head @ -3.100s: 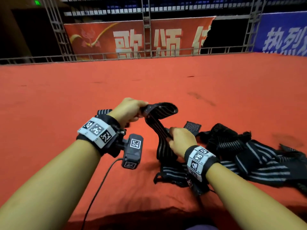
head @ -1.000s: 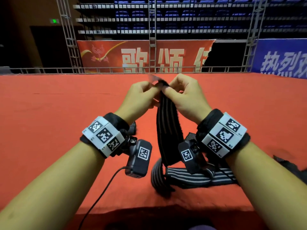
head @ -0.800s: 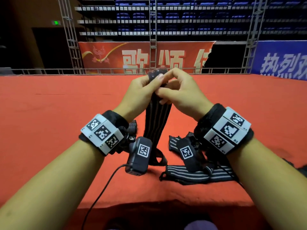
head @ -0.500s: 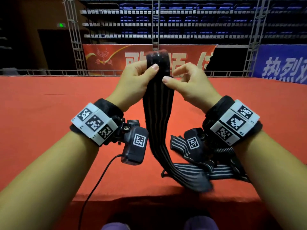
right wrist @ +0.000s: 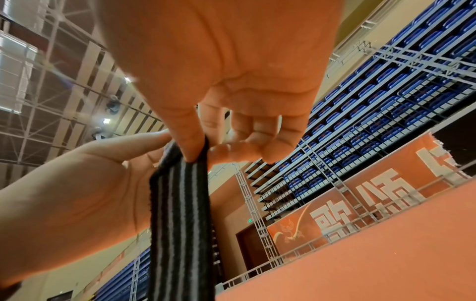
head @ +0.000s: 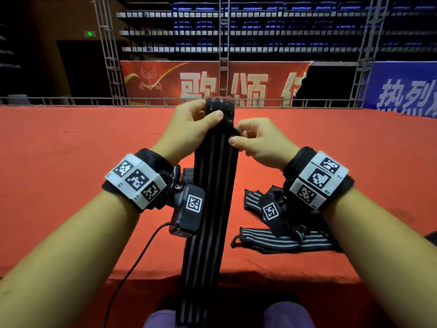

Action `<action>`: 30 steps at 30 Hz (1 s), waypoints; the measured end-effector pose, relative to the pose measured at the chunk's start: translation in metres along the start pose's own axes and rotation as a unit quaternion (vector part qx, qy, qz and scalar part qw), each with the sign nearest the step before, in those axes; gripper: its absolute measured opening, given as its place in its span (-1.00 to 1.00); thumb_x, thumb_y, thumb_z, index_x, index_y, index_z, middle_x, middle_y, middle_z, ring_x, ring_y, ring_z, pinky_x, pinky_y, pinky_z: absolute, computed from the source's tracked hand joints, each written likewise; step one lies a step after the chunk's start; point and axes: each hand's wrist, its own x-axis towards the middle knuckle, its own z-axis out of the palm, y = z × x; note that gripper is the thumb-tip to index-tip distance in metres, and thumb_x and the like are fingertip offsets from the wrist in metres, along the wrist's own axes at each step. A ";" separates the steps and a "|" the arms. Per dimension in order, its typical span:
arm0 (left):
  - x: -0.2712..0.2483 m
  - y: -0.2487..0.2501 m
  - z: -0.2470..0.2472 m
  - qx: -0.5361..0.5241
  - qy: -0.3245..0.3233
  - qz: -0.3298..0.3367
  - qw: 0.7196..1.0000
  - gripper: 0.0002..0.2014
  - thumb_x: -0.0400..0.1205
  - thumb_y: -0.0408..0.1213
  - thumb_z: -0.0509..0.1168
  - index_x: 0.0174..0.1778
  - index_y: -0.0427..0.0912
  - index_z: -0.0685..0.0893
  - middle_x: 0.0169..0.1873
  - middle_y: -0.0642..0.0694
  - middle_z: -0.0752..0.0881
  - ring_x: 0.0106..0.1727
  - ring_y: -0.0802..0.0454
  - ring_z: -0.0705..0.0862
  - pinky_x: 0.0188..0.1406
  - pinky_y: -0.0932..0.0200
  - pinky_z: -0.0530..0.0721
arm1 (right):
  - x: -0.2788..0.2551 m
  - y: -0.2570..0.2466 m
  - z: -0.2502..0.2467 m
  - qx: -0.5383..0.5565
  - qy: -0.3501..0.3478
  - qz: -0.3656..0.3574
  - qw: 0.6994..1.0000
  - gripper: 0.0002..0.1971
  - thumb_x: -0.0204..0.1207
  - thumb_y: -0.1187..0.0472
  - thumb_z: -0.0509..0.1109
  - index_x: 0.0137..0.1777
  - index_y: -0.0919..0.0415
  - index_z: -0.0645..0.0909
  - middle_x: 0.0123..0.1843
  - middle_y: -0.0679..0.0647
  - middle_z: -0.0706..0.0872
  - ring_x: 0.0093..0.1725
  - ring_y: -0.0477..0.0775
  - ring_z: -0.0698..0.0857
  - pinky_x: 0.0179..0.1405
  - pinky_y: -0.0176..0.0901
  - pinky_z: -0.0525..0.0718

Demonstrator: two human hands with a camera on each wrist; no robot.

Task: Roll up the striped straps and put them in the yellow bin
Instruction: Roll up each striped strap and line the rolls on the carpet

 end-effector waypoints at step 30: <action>0.014 -0.226 0.027 -0.007 -0.026 -0.192 0.981 -0.83 0.66 -0.32 0.38 0.14 -0.17 0.79 0.02 -0.03 0.84 0.11 0.03 0.79 0.24 -0.10 0.72 | 0.082 0.308 0.116 -0.469 -0.162 0.322 0.806 -0.50 0.48 -0.14 0.41 0.32 0.13 0.58 0.36 0.20 0.53 0.39 0.29 0.42 0.33 0.15 0.39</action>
